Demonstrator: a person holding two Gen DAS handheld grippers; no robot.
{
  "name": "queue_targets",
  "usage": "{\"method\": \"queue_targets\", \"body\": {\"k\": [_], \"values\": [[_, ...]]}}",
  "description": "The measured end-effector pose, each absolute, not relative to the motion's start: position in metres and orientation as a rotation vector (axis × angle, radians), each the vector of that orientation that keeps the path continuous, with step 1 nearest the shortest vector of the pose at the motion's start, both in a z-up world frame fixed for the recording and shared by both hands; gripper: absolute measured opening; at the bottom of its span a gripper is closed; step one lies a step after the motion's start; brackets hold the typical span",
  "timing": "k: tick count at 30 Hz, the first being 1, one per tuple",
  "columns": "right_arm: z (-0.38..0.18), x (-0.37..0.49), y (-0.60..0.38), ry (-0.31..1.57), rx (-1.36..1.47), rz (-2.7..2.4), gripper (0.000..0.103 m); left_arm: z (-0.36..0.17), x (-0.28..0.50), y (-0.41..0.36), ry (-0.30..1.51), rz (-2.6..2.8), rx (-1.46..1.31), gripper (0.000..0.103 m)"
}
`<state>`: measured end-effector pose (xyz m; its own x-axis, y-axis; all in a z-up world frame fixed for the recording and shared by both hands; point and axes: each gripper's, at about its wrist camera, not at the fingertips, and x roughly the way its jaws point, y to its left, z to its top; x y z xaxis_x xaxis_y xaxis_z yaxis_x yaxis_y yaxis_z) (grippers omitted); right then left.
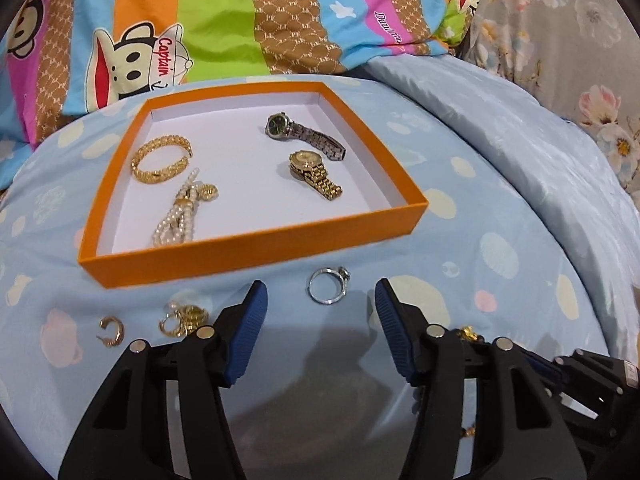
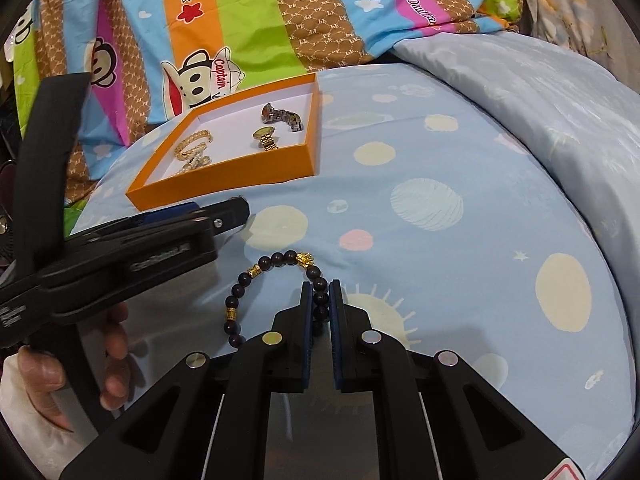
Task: Organize jewelry
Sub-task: 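Lift the bead bracelet with the right tool while the left tool approaches the silver ring, then grasp the silver ring with the left tool while the right tool carries the bracelet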
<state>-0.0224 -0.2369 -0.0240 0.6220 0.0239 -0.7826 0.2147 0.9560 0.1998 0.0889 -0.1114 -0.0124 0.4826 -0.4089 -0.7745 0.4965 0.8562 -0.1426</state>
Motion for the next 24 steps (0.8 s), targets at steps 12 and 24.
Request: {"method": "queue_targets", "body": {"k": [12,24], "values": [[-0.024,-0.017,-0.237,0.887,0.303,-0.091,0.007,-0.013,0.087,-0.113,0.905,-0.563,0.114,0.020],[0.012,-0.011,-0.229,0.800,0.275,-0.057,0.007,0.017,0.078,-0.087,0.868,-0.592,0.046,0.020]]}}
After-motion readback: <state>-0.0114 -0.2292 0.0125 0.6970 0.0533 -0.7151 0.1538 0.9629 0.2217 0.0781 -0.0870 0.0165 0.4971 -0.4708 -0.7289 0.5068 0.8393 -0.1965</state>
